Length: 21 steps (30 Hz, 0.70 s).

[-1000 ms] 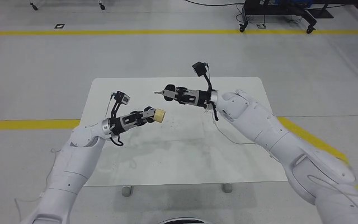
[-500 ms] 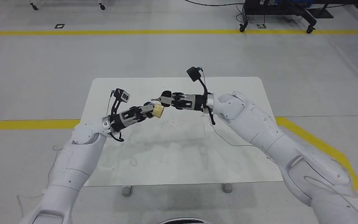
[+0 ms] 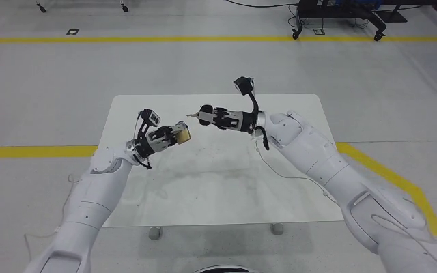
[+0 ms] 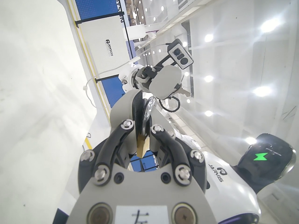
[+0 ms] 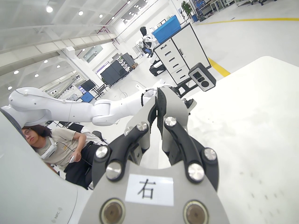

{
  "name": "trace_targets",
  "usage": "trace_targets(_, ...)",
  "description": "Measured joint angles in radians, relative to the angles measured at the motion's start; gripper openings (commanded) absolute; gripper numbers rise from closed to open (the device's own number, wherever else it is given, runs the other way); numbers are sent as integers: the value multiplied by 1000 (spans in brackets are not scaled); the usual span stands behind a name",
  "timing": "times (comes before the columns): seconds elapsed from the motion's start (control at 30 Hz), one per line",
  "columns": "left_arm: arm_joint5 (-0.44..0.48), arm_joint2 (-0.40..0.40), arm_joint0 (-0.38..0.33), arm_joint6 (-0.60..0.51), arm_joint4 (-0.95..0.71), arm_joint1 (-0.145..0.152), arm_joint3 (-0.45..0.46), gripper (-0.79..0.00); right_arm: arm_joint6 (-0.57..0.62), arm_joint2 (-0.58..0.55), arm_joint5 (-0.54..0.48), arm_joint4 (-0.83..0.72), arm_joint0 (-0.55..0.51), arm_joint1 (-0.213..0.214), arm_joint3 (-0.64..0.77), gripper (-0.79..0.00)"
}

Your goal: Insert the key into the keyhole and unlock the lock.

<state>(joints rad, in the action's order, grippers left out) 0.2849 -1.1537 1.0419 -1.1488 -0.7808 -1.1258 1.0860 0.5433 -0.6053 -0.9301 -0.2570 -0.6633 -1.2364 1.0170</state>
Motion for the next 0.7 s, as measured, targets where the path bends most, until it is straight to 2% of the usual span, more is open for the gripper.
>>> trace_targets(0.13,-184,19,-24,-14,-21,-3,-11,-785,-13,-23,-38,-6,-18,-1,10,-785)
trace_targets(0.23,-240,13,-27,-4,-78,-7,-15,-785,-9,-30,-46,-25,-23,-1,13,-785)
trace_targets(0.57,-231,8,-25,7,-69,-6,-10,-785,-9,-29,-45,-23,-22,-1,13,-785)
trace_targets(0.7,-76,2,19,188,109,-5,56,-785,-32,-40,-13,-9,-31,-1,27,-785)
